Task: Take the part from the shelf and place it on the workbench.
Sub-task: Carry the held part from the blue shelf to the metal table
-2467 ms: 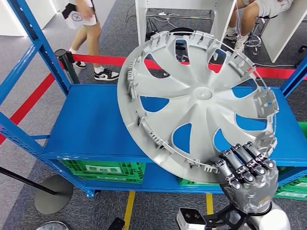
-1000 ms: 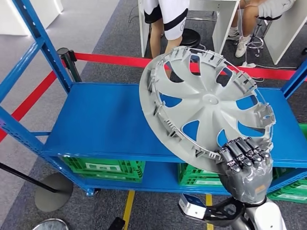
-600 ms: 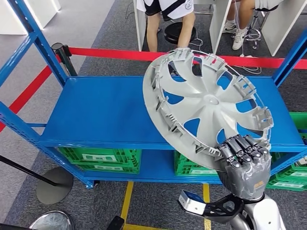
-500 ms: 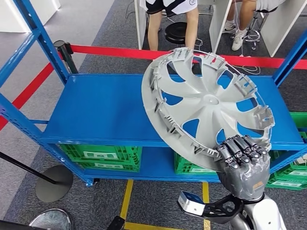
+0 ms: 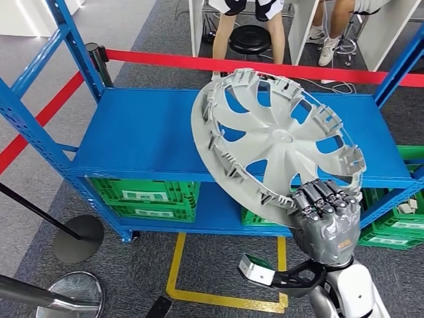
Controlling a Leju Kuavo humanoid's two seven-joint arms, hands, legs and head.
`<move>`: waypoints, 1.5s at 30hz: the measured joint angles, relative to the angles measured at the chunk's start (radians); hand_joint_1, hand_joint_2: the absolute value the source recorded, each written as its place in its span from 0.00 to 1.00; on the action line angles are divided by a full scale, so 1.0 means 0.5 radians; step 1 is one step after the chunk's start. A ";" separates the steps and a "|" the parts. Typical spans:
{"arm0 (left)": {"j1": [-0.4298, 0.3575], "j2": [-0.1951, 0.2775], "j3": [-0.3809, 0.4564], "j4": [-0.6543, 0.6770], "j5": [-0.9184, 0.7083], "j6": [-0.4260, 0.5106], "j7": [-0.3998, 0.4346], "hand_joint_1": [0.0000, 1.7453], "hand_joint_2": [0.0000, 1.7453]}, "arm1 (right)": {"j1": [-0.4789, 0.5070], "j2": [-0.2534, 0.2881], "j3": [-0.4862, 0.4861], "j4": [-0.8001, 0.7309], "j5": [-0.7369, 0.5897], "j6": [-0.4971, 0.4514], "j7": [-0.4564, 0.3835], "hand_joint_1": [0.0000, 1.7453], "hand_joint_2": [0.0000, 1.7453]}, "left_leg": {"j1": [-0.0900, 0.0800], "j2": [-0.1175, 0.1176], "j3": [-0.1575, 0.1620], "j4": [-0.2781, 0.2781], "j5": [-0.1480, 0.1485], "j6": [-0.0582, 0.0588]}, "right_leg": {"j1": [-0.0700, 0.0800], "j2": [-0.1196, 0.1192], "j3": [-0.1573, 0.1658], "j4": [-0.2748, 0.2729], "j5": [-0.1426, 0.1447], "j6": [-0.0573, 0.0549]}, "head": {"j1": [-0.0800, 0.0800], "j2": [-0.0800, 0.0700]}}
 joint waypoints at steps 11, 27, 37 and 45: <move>-0.011 0.003 0.010 -0.001 0.005 0.019 0.003 0.00 0.00 | -0.037 -0.027 0.064 0.084 -0.001 0.000 0.099 1.00 1.00 | 0.001 -0.001 -0.127 0.549 -0.322 -0.054 | 0.007 -0.011 -0.187 -0.008 0.158 -0.109 | -0.021 0.000; -0.025 -0.005 0.032 -0.004 0.005 0.030 0.021 0.00 0.00 | -0.064 -0.059 0.096 0.097 -0.003 -0.001 0.085 1.00 1.00 | -0.014 0.007 0.006 -0.041 0.003 0.045 | -0.001 -0.011 -0.268 0.447 -0.035 0.010 | -0.010 0.000; -0.025 -0.003 0.047 -0.009 -0.004 0.054 0.021 0.00 0.00 | -0.027 -0.052 0.060 0.100 -0.005 -0.004 0.008 1.00 1.00 | -0.004 0.004 -0.161 0.217 -0.160 -0.063 | 0.003 -0.011 -0.046 -0.029 0.053 -0.111 | -0.025 0.000; -0.028 -0.002 0.052 -0.011 -0.002 0.069 0.017 0.00 0.00 | 0.026 -0.046 0.001 0.072 -0.005 -0.004 -0.048 1.00 1.00 | 0.013 0.001 0.217 0.144 -0.244 -0.067 | 0.001 -0.015 -0.278 -0.021 0.251 -0.074 | -0.027 0.000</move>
